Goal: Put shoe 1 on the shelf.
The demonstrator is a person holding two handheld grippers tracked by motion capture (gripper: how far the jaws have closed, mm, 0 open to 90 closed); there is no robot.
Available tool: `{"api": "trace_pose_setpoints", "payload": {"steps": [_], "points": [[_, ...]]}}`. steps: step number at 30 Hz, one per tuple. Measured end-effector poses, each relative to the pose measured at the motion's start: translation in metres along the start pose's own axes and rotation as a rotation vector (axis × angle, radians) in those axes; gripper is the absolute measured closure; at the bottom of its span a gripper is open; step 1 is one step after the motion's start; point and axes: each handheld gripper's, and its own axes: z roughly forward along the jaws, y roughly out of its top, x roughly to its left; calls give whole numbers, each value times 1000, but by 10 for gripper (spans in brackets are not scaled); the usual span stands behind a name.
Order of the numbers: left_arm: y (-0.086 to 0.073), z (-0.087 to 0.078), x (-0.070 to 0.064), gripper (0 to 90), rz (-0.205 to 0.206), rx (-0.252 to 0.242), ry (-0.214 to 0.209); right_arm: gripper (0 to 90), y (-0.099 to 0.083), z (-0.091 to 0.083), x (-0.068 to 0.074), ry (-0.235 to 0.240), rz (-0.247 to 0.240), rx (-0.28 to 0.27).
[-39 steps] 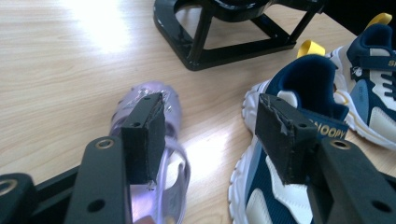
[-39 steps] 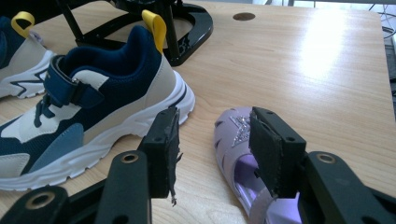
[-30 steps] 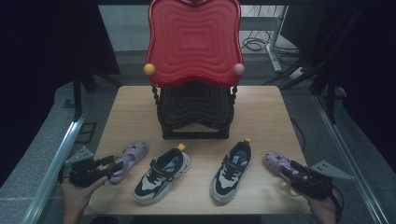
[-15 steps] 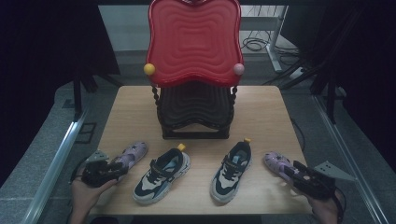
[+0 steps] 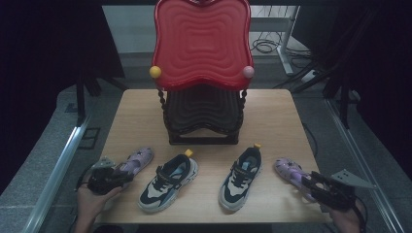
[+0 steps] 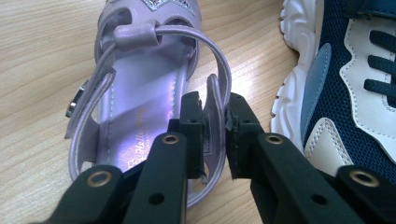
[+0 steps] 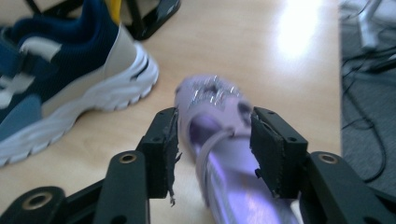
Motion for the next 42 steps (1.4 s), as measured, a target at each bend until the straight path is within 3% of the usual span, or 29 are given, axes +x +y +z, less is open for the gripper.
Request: {"api": "trace_pose_setpoints", "payload": {"steps": [6, 16, 23, 32, 42], "points": [[0, -1, 1, 821, -1, -4, 1, 570, -4, 4, -2, 60, -23, 93], [-1, -1, 2, 828, -6, -9, -5, 698, -11, 12, -4, 49, -50, 181], [-2, -1, 3, 828, -8, -14, -8, 832, -14, 13, -9, 79, -16, 169], [-3, -3, 5, 849, -23, -39, -8, 856, -15, 15, -10, 103, 14, 130], [-4, -10, 10, 860, -56, -94, -10, 857, -13, 13, -8, 79, 11, 106]]}}
